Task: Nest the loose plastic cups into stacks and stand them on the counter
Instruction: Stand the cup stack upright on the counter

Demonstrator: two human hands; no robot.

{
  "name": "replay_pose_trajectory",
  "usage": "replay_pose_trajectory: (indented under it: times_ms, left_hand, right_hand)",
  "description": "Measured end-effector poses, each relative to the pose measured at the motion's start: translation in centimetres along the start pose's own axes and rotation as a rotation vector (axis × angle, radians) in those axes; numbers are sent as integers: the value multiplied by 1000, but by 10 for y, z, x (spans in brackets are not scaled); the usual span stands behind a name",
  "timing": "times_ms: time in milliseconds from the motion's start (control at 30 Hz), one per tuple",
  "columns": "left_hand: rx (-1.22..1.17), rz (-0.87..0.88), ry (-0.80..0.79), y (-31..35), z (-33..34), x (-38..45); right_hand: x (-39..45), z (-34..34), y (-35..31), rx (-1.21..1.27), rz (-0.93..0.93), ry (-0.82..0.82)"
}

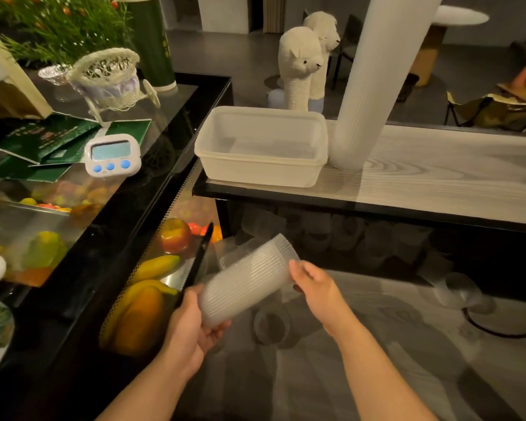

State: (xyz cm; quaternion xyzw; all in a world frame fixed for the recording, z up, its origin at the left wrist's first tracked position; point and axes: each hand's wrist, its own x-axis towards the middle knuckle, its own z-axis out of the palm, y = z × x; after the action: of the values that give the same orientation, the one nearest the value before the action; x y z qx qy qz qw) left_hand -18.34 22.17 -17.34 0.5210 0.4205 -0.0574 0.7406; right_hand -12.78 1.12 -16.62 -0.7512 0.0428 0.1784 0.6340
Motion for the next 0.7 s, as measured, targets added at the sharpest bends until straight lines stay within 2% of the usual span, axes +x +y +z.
replay_pose_trajectory:
  times_ms: [167,200,267,333,367,400,467,533,600,633,700]
  left_hand:
    - [-32,69,-16,10,-6,-9]
    - [-45,80,-23,12,-7,-11]
    - [-57,94,-43,14,-8,-15]
    - [-60,93,-45,12,-10,-18]
    - [-66,84,-36,10,-12,-19]
    - [-72,73,-26,9,-15,-20]
    - [-74,65,-18,8,-21,-22]
    - [-57,55,-15,6,-28,-23]
    - [-60,42,-19,5,-34,-25]
    - [-63,37,-20,5,-37,-26]
    - [-61,20,-26,5,-41,-27]
  right_hand:
    - [-12,3,-7,-35,161,-183]
    - [-11,5,-3,24,127,-154]
    - [-3,17,16,31,56,43]
    - [9,31,49,-174,176,260]
    - [11,39,67,-296,272,278]
    - [11,45,85,-433,337,228]
    - [9,52,110,-660,348,130]
    - [6,50,117,-729,329,144]
    - [7,43,116,-653,321,250]
    - [10,38,112,-527,324,309]
    - [12,25,89,-90,324,432]
